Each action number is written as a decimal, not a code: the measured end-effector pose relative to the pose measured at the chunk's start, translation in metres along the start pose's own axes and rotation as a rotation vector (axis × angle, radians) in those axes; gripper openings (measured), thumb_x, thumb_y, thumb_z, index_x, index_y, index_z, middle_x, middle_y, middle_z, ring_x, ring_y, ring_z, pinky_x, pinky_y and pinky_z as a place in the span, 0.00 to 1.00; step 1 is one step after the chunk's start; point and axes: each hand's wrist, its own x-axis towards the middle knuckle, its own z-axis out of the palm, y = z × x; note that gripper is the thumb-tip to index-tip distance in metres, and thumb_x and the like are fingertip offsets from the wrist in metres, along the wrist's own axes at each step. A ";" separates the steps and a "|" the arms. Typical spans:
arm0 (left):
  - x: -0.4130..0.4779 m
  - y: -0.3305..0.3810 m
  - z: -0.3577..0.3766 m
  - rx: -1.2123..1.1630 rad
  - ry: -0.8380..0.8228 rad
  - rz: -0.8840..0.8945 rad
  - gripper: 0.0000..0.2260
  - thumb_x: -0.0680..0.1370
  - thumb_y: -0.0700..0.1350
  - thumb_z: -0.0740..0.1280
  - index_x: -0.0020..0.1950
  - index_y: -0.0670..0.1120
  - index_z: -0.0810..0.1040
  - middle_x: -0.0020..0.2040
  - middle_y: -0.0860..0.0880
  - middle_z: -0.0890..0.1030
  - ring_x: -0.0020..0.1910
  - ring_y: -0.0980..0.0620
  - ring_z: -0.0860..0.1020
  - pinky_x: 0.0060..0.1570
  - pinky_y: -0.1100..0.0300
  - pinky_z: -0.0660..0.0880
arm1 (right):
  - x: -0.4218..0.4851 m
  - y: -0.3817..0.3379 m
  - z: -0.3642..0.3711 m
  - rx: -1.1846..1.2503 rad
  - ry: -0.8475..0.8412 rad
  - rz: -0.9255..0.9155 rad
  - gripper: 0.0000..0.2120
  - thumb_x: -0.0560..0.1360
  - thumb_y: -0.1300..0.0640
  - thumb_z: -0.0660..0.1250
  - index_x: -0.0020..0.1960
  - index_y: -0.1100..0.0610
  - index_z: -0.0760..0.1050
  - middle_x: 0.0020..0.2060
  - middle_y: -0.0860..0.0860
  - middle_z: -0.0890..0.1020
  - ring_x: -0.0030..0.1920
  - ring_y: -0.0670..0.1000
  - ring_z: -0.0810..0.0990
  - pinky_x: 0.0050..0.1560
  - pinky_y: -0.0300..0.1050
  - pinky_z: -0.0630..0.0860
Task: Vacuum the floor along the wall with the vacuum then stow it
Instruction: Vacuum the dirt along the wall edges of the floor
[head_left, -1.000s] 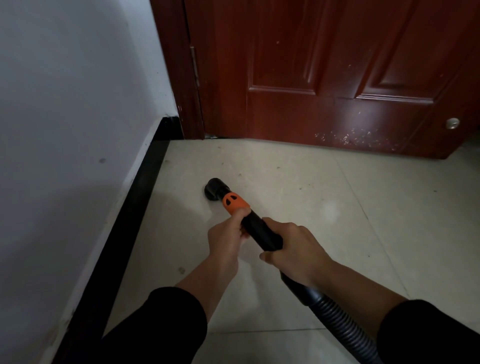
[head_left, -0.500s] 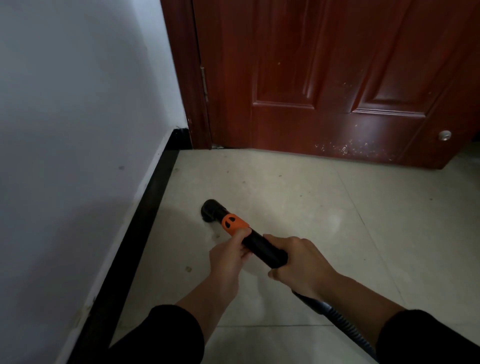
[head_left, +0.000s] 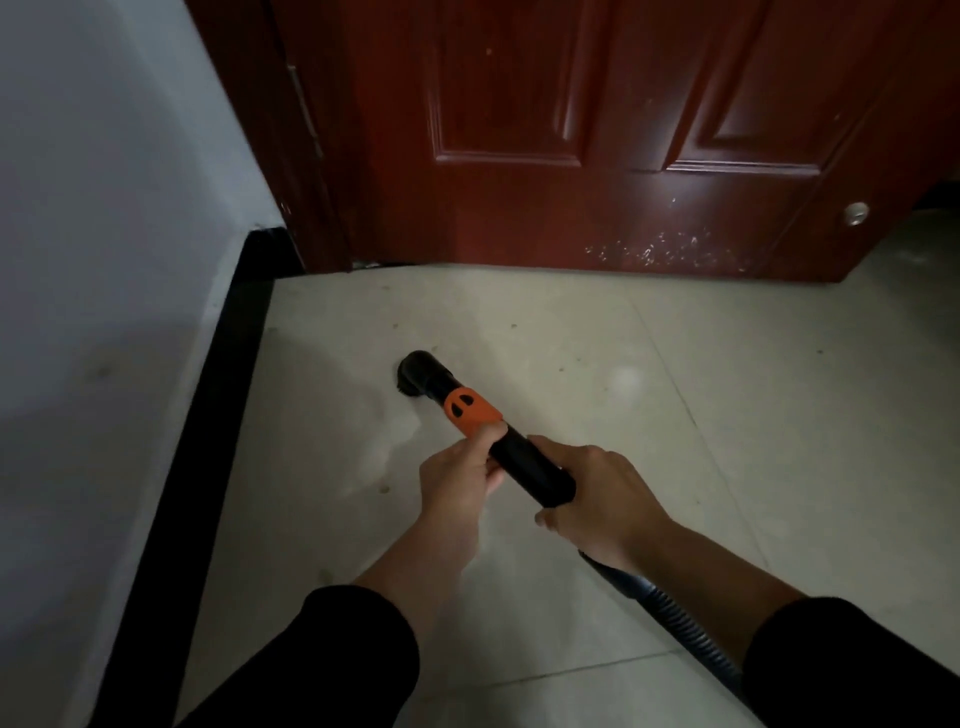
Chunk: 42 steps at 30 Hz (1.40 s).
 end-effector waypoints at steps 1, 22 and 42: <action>-0.001 0.004 0.001 0.016 0.016 -0.033 0.06 0.71 0.42 0.75 0.43 0.40 0.82 0.43 0.44 0.85 0.43 0.52 0.84 0.49 0.61 0.79 | 0.001 -0.004 -0.003 -0.033 -0.022 0.009 0.22 0.68 0.62 0.69 0.59 0.46 0.72 0.39 0.50 0.81 0.37 0.52 0.80 0.39 0.47 0.78; 0.069 0.097 0.020 0.132 0.047 0.000 0.08 0.70 0.46 0.75 0.43 0.42 0.81 0.45 0.44 0.84 0.46 0.48 0.83 0.47 0.60 0.78 | 0.109 -0.064 -0.025 -0.083 -0.130 0.048 0.19 0.70 0.61 0.66 0.60 0.57 0.67 0.41 0.52 0.75 0.39 0.54 0.75 0.38 0.43 0.69; 0.131 0.142 0.016 0.096 0.088 0.093 0.09 0.69 0.46 0.76 0.39 0.42 0.80 0.46 0.40 0.85 0.48 0.45 0.84 0.56 0.53 0.79 | 0.187 -0.080 -0.016 0.025 -0.121 -0.037 0.16 0.70 0.63 0.66 0.57 0.55 0.70 0.40 0.53 0.77 0.40 0.56 0.77 0.36 0.44 0.71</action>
